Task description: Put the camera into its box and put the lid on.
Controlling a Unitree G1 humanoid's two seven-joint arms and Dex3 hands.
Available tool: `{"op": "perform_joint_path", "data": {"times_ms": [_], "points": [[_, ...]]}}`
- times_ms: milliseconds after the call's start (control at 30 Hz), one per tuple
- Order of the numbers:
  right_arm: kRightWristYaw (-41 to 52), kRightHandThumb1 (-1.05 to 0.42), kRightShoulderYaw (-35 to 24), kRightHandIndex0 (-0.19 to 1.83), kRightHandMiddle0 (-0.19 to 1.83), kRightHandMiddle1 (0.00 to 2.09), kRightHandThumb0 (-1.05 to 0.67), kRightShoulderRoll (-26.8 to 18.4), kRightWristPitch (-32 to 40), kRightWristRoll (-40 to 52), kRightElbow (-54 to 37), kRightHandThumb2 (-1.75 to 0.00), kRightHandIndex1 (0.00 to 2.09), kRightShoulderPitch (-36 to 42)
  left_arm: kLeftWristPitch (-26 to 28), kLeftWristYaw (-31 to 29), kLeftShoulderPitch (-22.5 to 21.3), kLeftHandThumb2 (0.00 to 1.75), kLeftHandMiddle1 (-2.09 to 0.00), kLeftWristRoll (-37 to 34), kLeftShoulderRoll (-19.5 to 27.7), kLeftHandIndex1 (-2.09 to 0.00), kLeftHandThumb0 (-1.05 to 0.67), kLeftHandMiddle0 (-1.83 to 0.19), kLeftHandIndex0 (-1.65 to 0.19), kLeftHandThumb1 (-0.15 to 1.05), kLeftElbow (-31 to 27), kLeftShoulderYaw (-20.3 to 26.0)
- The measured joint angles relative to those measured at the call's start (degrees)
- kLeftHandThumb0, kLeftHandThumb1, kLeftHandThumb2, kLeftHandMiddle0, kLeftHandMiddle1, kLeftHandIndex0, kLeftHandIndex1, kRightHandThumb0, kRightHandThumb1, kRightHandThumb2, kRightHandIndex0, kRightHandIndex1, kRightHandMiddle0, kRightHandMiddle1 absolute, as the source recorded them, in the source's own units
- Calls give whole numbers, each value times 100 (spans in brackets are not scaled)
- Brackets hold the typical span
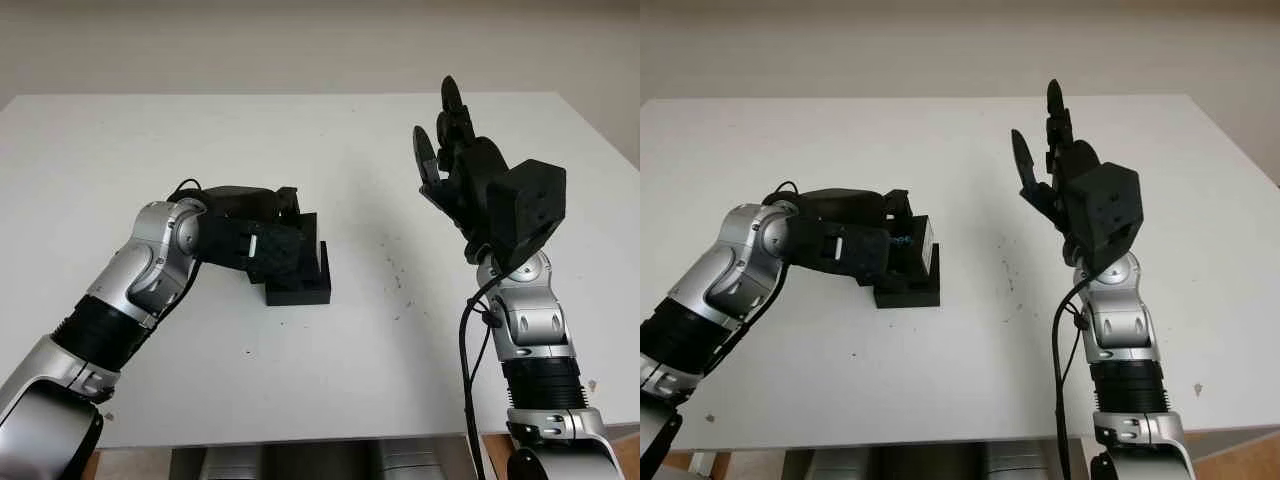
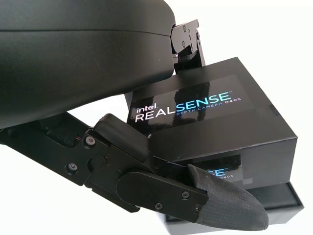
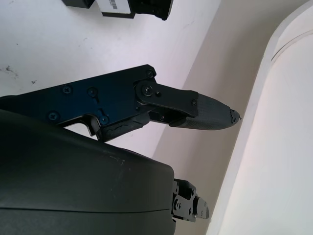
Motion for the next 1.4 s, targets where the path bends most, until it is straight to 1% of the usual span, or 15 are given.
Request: {"op": "perform_joint_path", "data": {"times_ms": [100,200,400,533,633,767,867,967,1100,1167,1200,1233,1300,1367,1400], "points": [[10,-105,-4,-17,-17,5,-68,0,-63,2,28,-60,5,-1,292,-35,12,35,-209,128,-112,-209,-24,-43,6,105,-56,-12],[12,-105,-3,-17,-17,5,-68,0,-90,-1,51,-60,6,-1,431,-39,23,33,-209,190,-185,-209,-22,-39,12,105,-155,-20],[19,-105,-4,-17,-17,5,-68,1,-95,14,56,-60,6,-1,753,-111,28,34,-209,327,-327,-209,-23,-46,-2,105,-218,-73],[-52,-105,-1,-16,-17,6,-69,5,-85,-17,56,-60,6,-2,751,-141,28,32,-209,364,-344,-207,-25,-43,7,105,-219,-108],[-75,-105,-1,-17,-17,5,-69,12,-44,-17,56,-60,6,-4,768,-238,26,35,-209,387,-344,-209,-26,-51,-3,105,-222,-122],[-86,-105,0,-16,-17,5,-70,30,-39,-16,56,-60,6,-5,863,-320,28,35,-209,424,-344,-209,-26,-42,11,105,-309,-146],[-99,-105,2,-16,-17,6,-70,39,-29,-16,56,-59,6,-6,914,-405,34,36,-209,420,-327,-209,-26,-47,3,105,-402,-145],[-106,-105,1,-16,-17,6,-70,45,-31,-16,57,-59,6,-12,929,-506,46,36,-209,428,-298,-209,-26,-43,11,105,-496,-146],[-108,-105,1,-16,-17,5,-71,47,-31,-16,57,-59,6,-14,922,-616,83,38,-209,414,-225,-209,-25,-46,-4,105,-658,-144],[-108,-105,2,-16,-17,5,-71,48,-31,-15,57,-59,5,-15,955,-644,104,38,-209,419,-214,-209,-25,-38,2,105,-713,-144],[-108,-105,2,-16,-17,5,-71,49,-31,-15,57,-59,5,-15,974,-654,107,38,-209,423,-213,-209,-25,-43,-2,105,-740,-145],[-108,-105,2,-16,-17,6,-71,50,-31,-15,57,-59,5,-16,978,-678,109,38,-209,429,-208,-196,-25,-28,11,105,-774,-146],[-113,-105,4,-16,-16,6,-71,51,-31,-20,57,-59,6,-16,977,-709,109,38,-209,439,-200,-182,-25,-10,17,105,-805,-147],[-133,-105,5,-16,-16,6,-70,52,-31,-26,57,-59,6,-16,977,-740,109,38,-209,443,-190,-178,-25,-6,15,105,-838,-147],[-134,-105,5,-16,-16,6,-70,53,-30,-24,57,-59,6,-16,973,-741,110,38,-209,446,-188,-185,-25,-4,16,105,-847,-147]]}}
